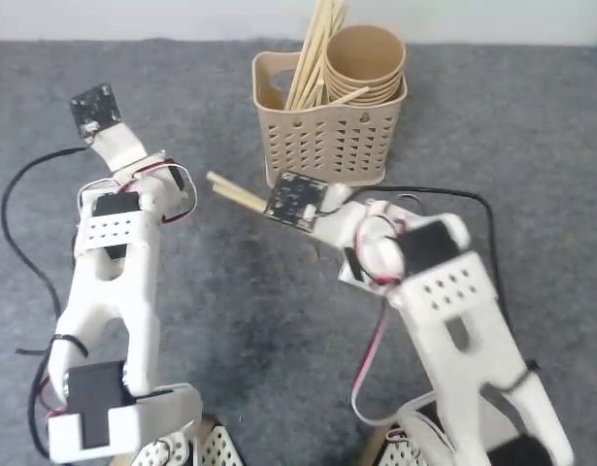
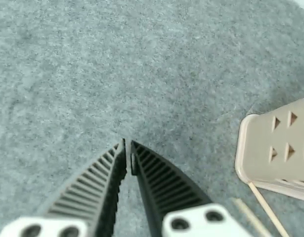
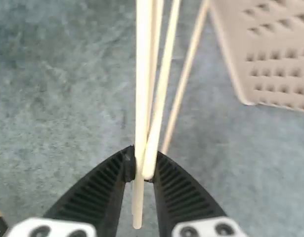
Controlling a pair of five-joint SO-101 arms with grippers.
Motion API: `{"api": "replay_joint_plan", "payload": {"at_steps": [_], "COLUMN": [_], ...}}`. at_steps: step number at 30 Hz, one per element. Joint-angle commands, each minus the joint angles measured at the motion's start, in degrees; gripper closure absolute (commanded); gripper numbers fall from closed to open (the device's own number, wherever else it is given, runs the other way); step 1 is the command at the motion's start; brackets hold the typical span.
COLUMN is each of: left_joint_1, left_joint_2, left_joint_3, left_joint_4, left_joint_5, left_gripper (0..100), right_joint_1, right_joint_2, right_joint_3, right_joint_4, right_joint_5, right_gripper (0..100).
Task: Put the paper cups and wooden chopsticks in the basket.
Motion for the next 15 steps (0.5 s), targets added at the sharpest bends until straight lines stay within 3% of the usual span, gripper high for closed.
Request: {"api": "replay_joint_plan", "payload": {"at_steps": [1, 6, 15], "left_joint_1": [-0.3, -0.3, -0.1], "left_joint_2": [-2.8, -2.6, -2.5], "left_joint_3": [-0.3, -0.3, -0.3], "left_joint_4": [-1.5, -1.5, -1.5], "left_joint_5": [-0.3, -0.3, -0.3], "left_gripper": [98, 98, 98], "right_joint_1": [2.9, 4.2, 3.6], "right_joint_2": [-6.8, -15.0, -19.8], "right_joint_3": [-0.7, -2.0, -2.4], "right_joint_4": [0.8, -2.2, -18.7], "right_joint_5": [0.8, -0.7, -30.2], "right_gripper": [99.1, 99.1, 99.1]}}
